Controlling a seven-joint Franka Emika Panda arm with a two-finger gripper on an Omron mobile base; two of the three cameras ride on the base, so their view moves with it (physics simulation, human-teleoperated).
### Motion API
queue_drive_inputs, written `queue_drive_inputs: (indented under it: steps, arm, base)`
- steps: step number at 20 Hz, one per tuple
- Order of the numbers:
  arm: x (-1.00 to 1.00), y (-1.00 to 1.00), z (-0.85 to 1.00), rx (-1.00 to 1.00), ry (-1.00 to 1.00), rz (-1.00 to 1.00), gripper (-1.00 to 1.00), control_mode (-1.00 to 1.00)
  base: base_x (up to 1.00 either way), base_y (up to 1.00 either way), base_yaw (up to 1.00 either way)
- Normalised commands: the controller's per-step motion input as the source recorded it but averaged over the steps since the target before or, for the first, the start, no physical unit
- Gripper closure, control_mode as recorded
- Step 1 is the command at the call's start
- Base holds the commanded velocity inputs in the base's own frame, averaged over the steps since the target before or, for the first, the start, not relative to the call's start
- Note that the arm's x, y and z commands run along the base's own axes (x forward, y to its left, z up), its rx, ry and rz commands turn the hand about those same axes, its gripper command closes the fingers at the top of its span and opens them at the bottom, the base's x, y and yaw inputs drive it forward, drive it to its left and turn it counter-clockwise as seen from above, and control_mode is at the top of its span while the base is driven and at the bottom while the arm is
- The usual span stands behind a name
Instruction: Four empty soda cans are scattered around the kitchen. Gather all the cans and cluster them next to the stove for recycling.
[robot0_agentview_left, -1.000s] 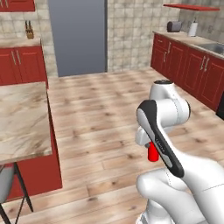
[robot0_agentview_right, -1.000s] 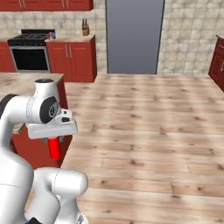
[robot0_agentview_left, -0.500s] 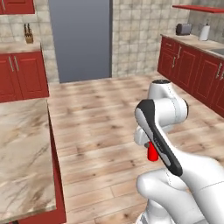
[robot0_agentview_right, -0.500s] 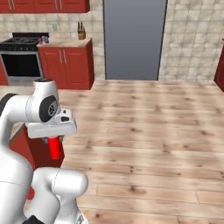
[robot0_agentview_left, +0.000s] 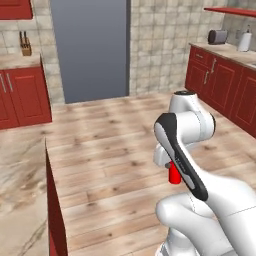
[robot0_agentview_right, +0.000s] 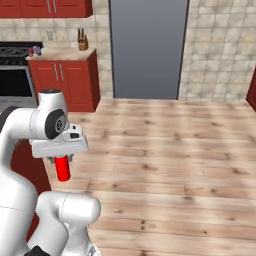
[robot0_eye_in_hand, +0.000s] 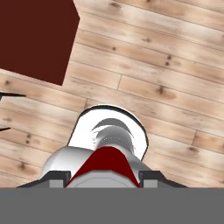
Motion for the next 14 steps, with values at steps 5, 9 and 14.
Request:
queue_drive_inputs:
  steps: [5,9,14]
  arm:
    - [0.00,0.00,0.00,0.00,0.00,0.00,1.00,1.00]
    - [0.00,0.00,0.00,0.00,0.00,0.00,1.00,1.00]
    - [0.00,0.00,0.00,0.00,0.00,0.00,1.00,1.00]
  base:
    - [1.00,0.00,-0.02]
    - [1.00,0.00,-0.01]
    - [1.00,0.00,-0.01]
